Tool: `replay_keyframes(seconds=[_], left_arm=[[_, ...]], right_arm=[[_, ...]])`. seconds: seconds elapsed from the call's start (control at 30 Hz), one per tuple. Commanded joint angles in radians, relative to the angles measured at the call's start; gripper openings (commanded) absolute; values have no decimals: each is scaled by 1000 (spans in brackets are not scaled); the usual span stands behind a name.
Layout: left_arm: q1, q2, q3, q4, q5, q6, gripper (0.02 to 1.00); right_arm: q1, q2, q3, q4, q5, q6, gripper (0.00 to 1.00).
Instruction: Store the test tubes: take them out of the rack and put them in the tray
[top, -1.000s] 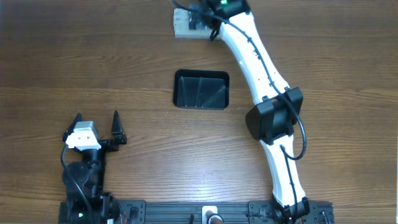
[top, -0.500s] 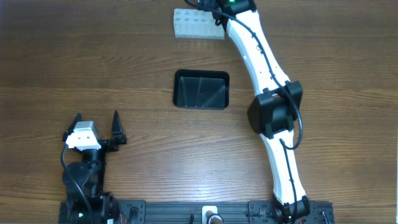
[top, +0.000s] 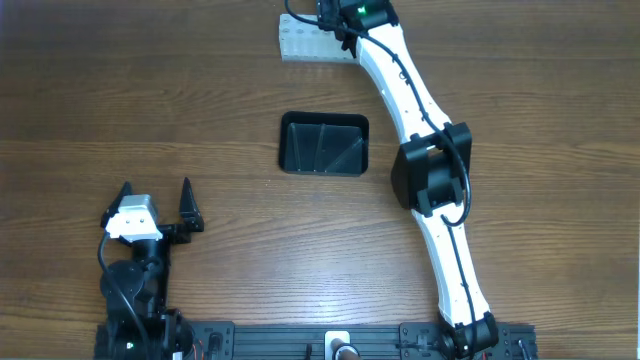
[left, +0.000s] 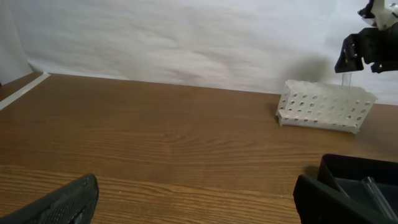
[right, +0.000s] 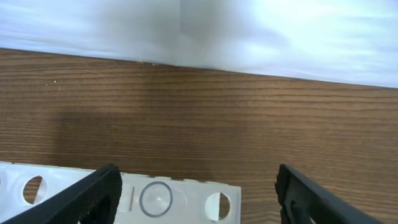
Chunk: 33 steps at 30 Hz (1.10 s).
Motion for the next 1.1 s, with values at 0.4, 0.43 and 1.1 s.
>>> replay_keyframes(seconds=[0.4, 0.43, 1.1], left_arm=[[5, -7, -5, -2, -7, 11, 998], [5, -7, -5, -2, -7, 11, 998], [5, -7, -5, -2, -7, 11, 996]], right_arm=[[13, 48, 12, 48, 9, -42, 700], [14, 48, 12, 48, 9, -42, 667], [21, 49, 11, 48, 9, -42, 128]])
